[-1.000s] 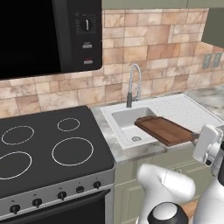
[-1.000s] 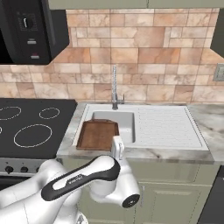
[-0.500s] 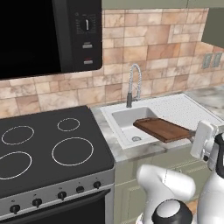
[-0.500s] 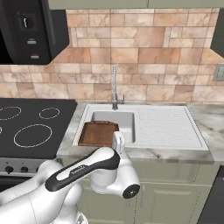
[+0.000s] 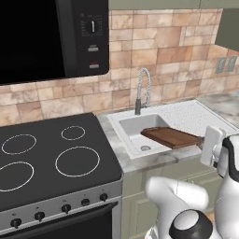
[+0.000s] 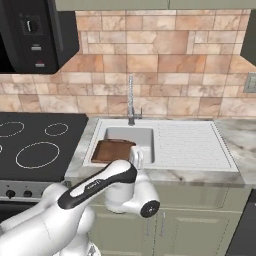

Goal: Move the cutting board and knife to the sink. Then move spray from the cabinet to the counter.

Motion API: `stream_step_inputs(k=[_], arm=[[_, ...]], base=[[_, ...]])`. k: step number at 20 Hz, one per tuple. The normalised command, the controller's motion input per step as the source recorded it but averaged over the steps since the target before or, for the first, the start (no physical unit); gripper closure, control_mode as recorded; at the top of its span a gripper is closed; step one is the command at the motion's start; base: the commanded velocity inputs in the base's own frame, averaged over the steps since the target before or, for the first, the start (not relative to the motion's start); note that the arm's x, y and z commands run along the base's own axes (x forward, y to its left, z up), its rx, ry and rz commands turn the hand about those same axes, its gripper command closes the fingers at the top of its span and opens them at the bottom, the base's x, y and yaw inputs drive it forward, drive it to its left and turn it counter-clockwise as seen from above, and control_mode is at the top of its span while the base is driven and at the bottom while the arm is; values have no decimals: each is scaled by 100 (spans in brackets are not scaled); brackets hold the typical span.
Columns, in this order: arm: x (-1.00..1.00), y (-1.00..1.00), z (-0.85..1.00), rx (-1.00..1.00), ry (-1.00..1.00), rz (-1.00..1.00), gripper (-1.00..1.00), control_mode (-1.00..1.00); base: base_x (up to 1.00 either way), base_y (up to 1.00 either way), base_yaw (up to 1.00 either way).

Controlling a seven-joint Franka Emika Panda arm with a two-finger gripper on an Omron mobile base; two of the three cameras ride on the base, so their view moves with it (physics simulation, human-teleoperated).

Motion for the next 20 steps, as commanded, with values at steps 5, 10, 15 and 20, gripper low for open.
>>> stream_step_inputs(k=[5,10,15,20], arm=[[17,0,-5,0,0,0,100,-100],[17,0,-6,0,0,0,100,-100],[18,0,-6,0,0,0,100,-100],[19,0,-7,0,0,0,100,-100]], base=[[0,0,0],[0,0,0],[0,0,0],[0,0,0]])
